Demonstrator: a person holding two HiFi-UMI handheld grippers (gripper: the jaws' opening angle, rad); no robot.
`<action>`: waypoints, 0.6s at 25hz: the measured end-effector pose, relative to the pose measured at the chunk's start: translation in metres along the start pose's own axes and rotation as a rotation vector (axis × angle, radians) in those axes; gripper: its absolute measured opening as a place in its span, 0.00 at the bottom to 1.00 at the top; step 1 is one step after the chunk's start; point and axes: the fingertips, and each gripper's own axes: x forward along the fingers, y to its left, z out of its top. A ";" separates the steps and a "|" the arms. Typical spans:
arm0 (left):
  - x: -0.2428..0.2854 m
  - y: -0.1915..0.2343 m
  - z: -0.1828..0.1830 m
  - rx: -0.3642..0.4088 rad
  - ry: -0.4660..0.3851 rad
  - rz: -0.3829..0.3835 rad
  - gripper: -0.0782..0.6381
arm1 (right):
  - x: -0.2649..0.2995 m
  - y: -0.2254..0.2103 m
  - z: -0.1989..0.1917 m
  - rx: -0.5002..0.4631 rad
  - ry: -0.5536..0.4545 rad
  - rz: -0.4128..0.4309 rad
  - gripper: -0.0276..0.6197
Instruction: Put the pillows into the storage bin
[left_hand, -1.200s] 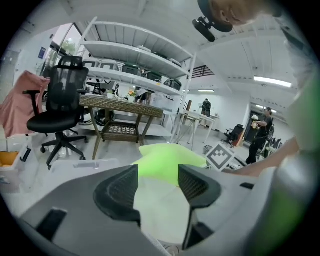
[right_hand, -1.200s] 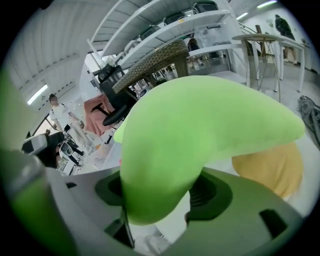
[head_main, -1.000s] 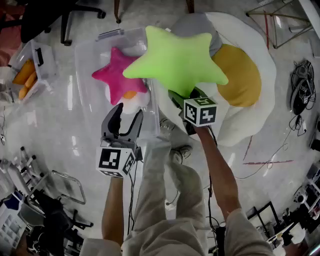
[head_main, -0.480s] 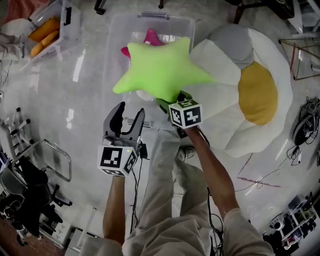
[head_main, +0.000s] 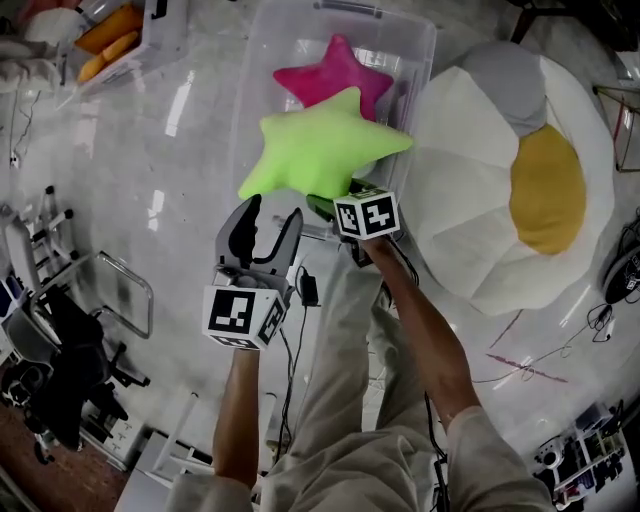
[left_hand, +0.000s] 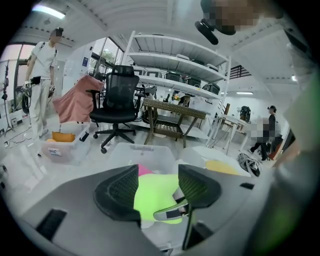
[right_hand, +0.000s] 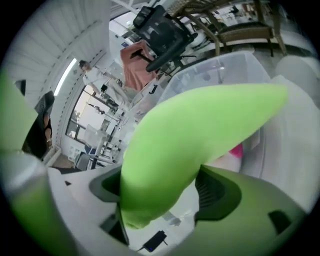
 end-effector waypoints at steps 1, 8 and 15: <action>0.000 0.002 -0.001 -0.001 0.001 0.000 0.43 | 0.002 0.000 0.000 0.024 -0.001 0.007 0.69; 0.016 -0.016 0.004 0.010 0.011 -0.033 0.43 | -0.006 -0.018 -0.019 -0.084 -0.019 -0.075 0.86; 0.046 -0.071 0.034 0.071 0.018 -0.143 0.43 | -0.090 -0.045 0.017 -0.043 -0.192 -0.134 0.86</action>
